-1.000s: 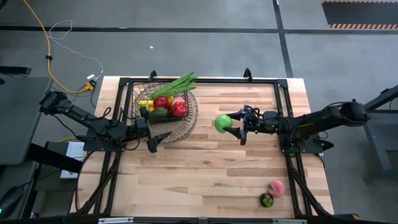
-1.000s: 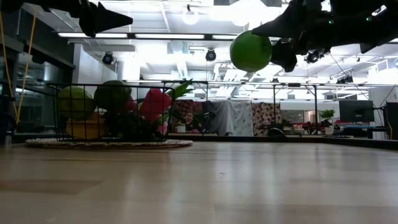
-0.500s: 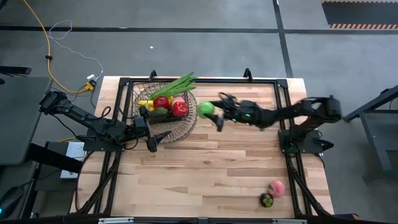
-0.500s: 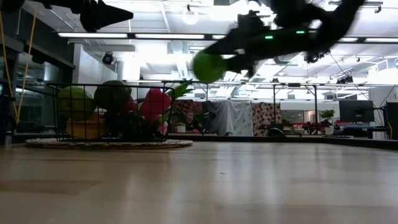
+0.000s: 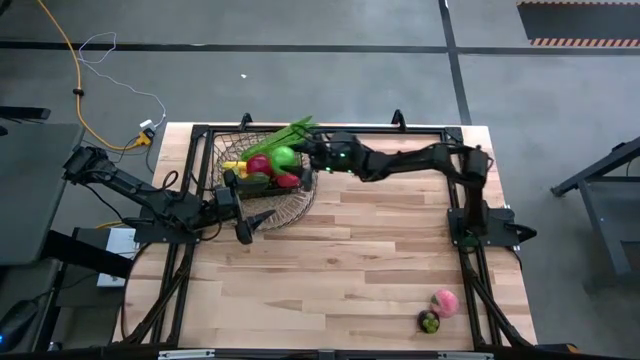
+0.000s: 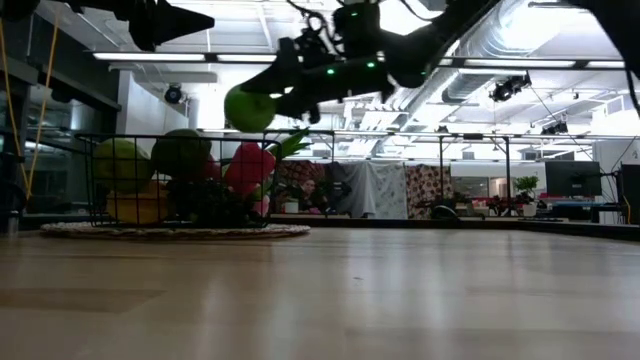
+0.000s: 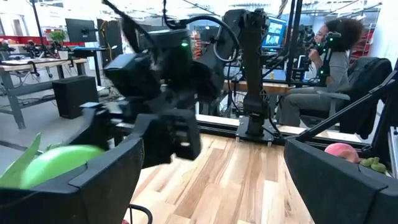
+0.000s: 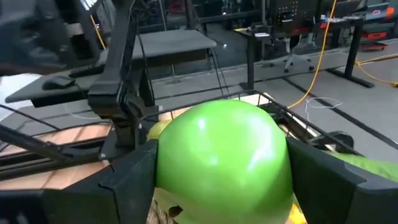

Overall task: Build produce basket
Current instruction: Put the green apple into the wire basket, then put the peach into the wire basket

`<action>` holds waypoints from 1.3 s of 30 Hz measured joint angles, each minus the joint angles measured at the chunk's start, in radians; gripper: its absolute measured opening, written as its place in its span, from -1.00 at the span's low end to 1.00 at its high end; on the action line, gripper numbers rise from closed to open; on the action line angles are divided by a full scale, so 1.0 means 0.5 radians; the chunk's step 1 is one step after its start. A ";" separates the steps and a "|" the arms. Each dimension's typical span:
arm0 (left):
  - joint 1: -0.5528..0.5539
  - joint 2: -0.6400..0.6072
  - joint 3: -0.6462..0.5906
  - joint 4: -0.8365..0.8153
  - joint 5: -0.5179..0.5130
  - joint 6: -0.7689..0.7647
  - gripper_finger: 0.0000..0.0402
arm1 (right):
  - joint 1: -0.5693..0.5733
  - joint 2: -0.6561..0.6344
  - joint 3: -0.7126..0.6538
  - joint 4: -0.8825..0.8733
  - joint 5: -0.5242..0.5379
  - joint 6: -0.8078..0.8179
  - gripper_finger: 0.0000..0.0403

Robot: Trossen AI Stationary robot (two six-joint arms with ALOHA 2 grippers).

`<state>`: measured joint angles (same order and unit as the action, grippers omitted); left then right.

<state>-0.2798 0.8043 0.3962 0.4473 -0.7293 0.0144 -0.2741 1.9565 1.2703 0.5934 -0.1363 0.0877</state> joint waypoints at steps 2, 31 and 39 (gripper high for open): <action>0.000 0.000 0.000 0.000 0.000 0.000 0.87 | -0.001 0.076 0.117 -0.032 0.001 0.002 0.47; 0.000 0.000 0.000 0.028 0.000 -0.004 0.87 | -0.032 0.213 0.402 -0.303 0.160 -0.002 0.94; 0.000 0.000 0.000 0.023 0.000 -0.005 0.87 | -0.025 -0.020 0.383 -0.790 0.162 -0.209 0.91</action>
<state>-0.2798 0.8043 0.3962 0.4590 -0.7292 0.0120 -0.2868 1.9465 1.4620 0.1985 -0.0551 -0.0167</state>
